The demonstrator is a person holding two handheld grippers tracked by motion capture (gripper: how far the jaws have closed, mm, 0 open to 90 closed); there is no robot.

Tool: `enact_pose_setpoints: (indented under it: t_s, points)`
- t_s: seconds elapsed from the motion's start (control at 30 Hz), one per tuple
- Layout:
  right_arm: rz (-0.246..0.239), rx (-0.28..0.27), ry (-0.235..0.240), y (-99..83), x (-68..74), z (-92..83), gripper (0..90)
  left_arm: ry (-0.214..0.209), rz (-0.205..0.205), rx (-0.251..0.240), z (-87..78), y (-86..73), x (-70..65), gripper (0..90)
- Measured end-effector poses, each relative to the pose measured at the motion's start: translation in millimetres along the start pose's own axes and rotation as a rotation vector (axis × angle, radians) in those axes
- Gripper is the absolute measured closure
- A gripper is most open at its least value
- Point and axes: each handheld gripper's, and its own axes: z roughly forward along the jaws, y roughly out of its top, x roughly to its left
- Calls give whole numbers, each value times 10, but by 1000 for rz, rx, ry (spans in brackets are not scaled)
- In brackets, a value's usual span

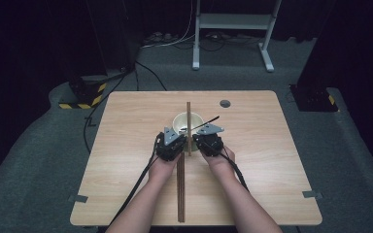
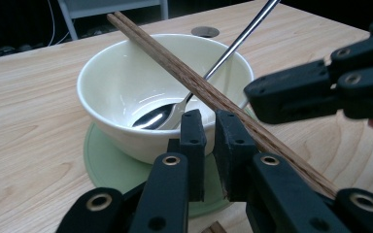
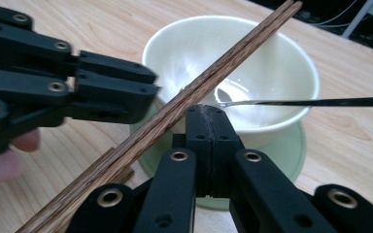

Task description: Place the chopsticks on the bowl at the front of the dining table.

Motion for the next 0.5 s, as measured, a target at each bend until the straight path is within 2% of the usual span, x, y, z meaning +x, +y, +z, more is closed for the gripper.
enact_pose_setpoints:
  t_s: [0.5]
  points:
    - [16,1,9,-3,64,35,899,12,7,11,-3,7,-17,824]
